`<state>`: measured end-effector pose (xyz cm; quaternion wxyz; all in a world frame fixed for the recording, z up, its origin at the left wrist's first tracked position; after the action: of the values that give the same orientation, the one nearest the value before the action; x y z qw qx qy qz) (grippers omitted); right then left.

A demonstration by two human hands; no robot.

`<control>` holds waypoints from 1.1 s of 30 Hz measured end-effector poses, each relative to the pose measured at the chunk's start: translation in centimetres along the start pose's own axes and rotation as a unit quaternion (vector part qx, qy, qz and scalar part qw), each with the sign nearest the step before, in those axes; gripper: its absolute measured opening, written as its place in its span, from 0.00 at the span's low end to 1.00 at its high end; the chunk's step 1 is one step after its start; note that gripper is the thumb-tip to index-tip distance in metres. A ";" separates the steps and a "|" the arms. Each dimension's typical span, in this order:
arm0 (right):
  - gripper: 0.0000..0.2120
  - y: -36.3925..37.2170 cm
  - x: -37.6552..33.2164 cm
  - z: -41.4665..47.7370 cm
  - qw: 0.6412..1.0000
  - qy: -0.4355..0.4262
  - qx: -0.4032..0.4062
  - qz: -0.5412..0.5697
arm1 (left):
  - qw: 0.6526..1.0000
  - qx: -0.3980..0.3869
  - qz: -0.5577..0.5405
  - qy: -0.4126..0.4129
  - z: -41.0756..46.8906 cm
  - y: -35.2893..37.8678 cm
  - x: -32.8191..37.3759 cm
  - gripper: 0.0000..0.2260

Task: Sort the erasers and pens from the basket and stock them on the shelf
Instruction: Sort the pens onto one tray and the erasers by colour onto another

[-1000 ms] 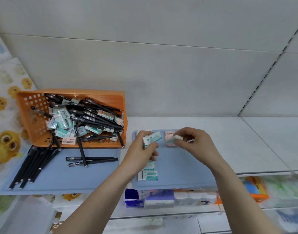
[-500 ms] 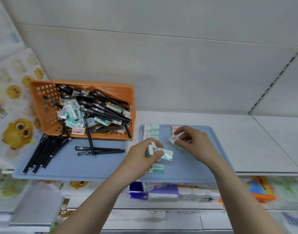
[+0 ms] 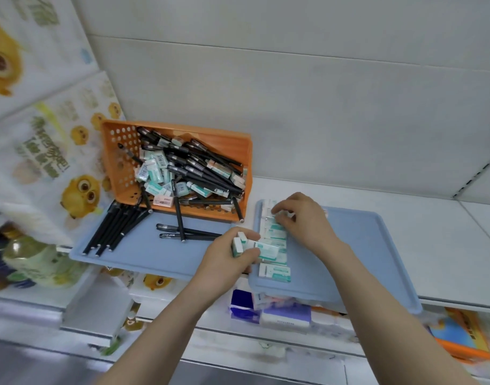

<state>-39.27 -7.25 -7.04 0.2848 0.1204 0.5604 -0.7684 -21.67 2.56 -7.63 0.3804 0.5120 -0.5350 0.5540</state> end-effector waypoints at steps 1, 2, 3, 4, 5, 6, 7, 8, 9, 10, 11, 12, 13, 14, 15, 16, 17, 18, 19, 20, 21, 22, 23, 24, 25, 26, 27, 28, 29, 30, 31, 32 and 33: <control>0.08 0.1 0.0 -0.2 1.000 -0.007 -0.004 -0.007 | 1.000 0.002 -0.003 0.002 0.0 -0.1 0.0 0.08; 0.09 0.2 0.0 -0.3 1.000 -0.012 -0.007 -0.016 | 1.000 0.004 -0.004 0.002 0.0 -0.3 0.0 0.08; 0.09 0.3 0.1 -0.2 1.000 -0.012 -0.005 -0.025 | 1.000 0.004 -0.005 0.003 0.1 -0.3 0.0 0.08; 0.09 0.3 0.2 -0.1 1.000 -0.009 0.003 -0.029 | 1.000 0.004 -0.006 0.003 0.1 -0.3 0.0 0.08; 0.08 0.3 0.2 0.1 0.999 -0.003 0.010 -0.032 | 1.000 0.002 -0.008 0.002 0.2 -0.4 0.0 0.08; 0.08 0.3 0.2 0.1 0.999 0.000 0.015 -0.033 | 1.000 0.000 -0.010 0.001 0.2 -0.3 0.1 0.08; 0.08 0.3 0.3 0.2 0.999 0.005 0.014 -0.034 | 1.000 -0.001 -0.013 0.001 0.3 -0.3 0.2 0.08; 0.08 0.3 0.4 0.1 0.999 0.010 0.008 -0.031 | 1.000 -0.002 -0.016 0.001 0.4 -0.2 0.3 0.09; 0.08 0.2 0.4 0.0 1.000 0.018 -0.001 -0.022 | 1.000 -0.001 -0.018 0.004 0.5 -0.2 0.4 0.09; 0.08 0.1 0.4 -0.1 1.000 0.027 -0.007 -0.008 | 1.000 0.002 -0.021 0.007 0.6 -0.1 0.4 0.09; 0.08 -0.2 0.4 -0.3 0.999 0.038 -0.006 0.007 | 1.000 0.007 -0.027 0.009 0.6 -0.1 0.4 0.09; 0.08 -0.7 0.4 -0.5 0.999 0.047 0.007 0.020 | 0.999 0.011 -0.035 0.007 0.7 0.0 0.4 0.09; 0.07 -1.4 0.4 -0.7 0.998 0.056 0.025 0.033 | 0.999 0.015 -0.044 0.006 0.8 0.1 0.4 0.09; 0.06 -2.1 0.3 -1.1 0.995 0.070 0.038 0.058 | 0.999 0.017 -0.050 0.006 0.8 0.3 0.5 0.09; 0.04 -2.9 0.0 -1.6 0.989 0.096 0.038 0.106 | 0.998 0.017 -0.056 0.009 0.8 0.6 0.6 0.08; 0.02 -3.6 -0.4 -2.1 0.977 0.124 0.016 0.175 | 0.998 0.015 -0.063 0.014 0.8 0.8 0.8 0.08; 0.02 -4.1 -0.9 -2.7 0.960 0.146 -0.027 0.240 | 0.997 0.014 -0.068 0.021 0.8 1.1 1.0 0.08; 0.05 -4.4 -1.4 -3.3 0.944 0.153 -0.082 0.280 | 0.997 0.015 -0.069 0.028 0.9 1.4 1.2 0.08; 0.07 -4.6 -1.8 -3.8 0.933 0.148 -0.134 0.298 | 0.997 0.014 -0.068 0.034 1.0 1.6 1.3 0.08; 0.07 -4.6 -1.9 -4.2 0.926 0.142 -0.168 0.306 | 0.997 0.013 -0.069 0.038 1.1 1.9 1.5 0.09; 0.08 -4.6 -1.8 -4.4 0.923 0.140 -0.176 0.312 | 0.997 0.011 -0.072 0.037 1.1 2.1 1.6 0.09; 0.08 -4.6 -1.2 -4.5 0.923 0.150 -0.159 0.316 | 0.997 0.007 -0.076 0.033 1.1 2.3 1.7 0.09; 0.08 -4.7 -0.5 -4.4 0.924 0.169 -0.123 0.321 | 0.997 0.003 -0.073 0.030 1.1 2.4 1.7 0.09; 0.07 -4.9 0.4 -4.3 0.926 0.189 -0.077 0.316 | 0.998 0.000 -0.058 0.030 1.2 2.4 1.8 0.09; 0.07 -5.2 1.2 -4.2 0.935 0.200 -0.031 0.290 | 0.999 -0.006 -0.028 0.032 1.2 2.3 1.7 0.08; 0.06 -5.4 1.9 -4.0 0.949 0.197 0.007 0.245 | 0.999 -0.016 0.006 0.032 1.1 2.3 1.5 0.07; 0.07 -5.6 2.2 -3.9 0.962 0.184 0.037 0.198 | 0.998 -0.029 0.034 0.033 1.1 2.3 1.3 0.07; 0.06 -5.6 2.1 -3.8 0.971 0.163 0.062 0.163 | 0.997 -0.042 0.061 0.037 1.0 2.3 1.1 0.07; 0.06 -5.5 1.5 -3.6 0.978 0.132 0.085 0.140 | 0.993 -0.054 0.090 0.045 1.0 2.3 0.9 0.08; 0.05 -5.2 0.7 -3.4 0.984 0.095 0.096 0.115 | 0.990 -0.062 0.118 0.054 0.9 2.3 0.8 0.08; 0.06 -4.6 -0.1 -3.2 0.990 0.057 0.089 0.089 | 0.987 -0.066 0.135 0.061 0.8 2.2 0.6 0.09; 0.07 -3.8 -0.6 -3.1 0.996 0.024 0.062 0.067 | 0.986 -0.066 0.140 0.065 0.7 2.2 0.6 0.09; 0.07 -2.9 -0.9 -3.1 0.998 0.000 0.023 0.061 | 0.986 -0.066 0.138 0.068 0.7 2.1 0.5 0.10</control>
<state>-40.67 -3.49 -5.37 0.3278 0.1607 0.5345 -0.7622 -23.65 1.57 -7.62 0.3685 0.3684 -0.6086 0.5984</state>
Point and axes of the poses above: each hand's wrist, its own z-axis towards the middle knuckle, its own y-axis out of the palm, x = y × z, the point moved 4 cm from there along z, towards the middle knuckle, and after that the axes turned 13 degrees about x, right-handed, at the moved point
